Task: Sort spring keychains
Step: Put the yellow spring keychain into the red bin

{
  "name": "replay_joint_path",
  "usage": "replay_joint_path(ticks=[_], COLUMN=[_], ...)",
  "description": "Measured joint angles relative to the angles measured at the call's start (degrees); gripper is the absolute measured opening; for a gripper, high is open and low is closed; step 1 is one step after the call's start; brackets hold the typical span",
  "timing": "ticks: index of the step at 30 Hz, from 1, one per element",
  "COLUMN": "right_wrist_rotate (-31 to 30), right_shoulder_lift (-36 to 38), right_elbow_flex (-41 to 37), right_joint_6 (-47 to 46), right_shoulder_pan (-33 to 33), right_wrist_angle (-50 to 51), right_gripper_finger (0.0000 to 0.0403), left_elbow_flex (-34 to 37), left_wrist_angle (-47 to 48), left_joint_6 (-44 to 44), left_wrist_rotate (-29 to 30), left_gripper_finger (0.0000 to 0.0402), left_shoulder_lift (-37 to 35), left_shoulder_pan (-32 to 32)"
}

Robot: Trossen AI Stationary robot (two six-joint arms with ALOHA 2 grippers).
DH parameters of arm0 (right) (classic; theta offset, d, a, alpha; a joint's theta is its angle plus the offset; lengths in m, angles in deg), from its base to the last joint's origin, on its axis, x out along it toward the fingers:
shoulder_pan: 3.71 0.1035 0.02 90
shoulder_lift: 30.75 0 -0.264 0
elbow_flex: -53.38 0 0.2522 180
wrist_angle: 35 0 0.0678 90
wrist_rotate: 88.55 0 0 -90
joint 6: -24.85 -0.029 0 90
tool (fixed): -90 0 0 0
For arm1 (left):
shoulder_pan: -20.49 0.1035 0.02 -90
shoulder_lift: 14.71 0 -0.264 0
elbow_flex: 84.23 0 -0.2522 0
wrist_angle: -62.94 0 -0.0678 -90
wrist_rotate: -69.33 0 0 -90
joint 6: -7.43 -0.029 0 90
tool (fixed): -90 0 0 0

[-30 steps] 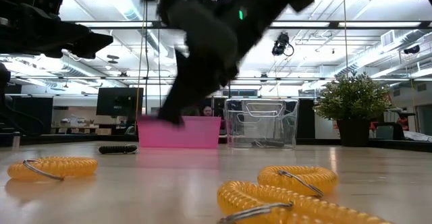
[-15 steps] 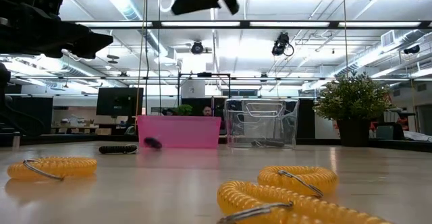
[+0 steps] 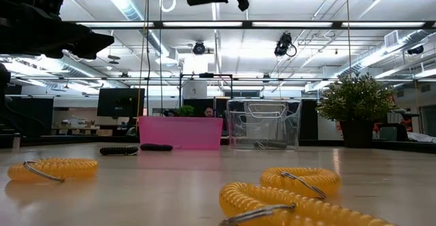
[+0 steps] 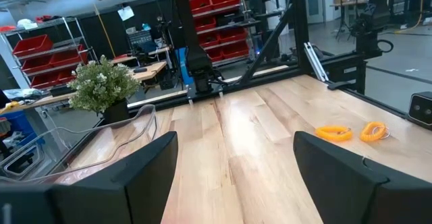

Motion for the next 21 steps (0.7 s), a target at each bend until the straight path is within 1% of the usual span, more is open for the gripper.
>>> replay_joint_path(ticks=[3,13,21], right_wrist_rotate=[1.2,1.1,1.1], right_shoulder_lift=[-0.3,0.2,0.4], right_elbow_flex=[-0.1,-0.1,-0.1], right_joint_6=[-0.5,1.6,1.9], right_shoulder_pan=[-0.1,0.3,1.6], right_wrist_angle=[1.8,1.6,3.7], right_gripper_finger=[0.0001,0.0001,0.0006], left_elbow_flex=[0.0,0.0,0.0], left_wrist_angle=[0.0,0.0,0.0], left_joint_6=[0.0,0.0,0.0], left_wrist_rotate=[0.0,0.0,0.0], left_gripper_finger=[0.0298,0.0298,0.0298], left_shoulder_lift=[0.0,0.0,0.0], left_shoulder_pan=[0.0,0.0,0.0])
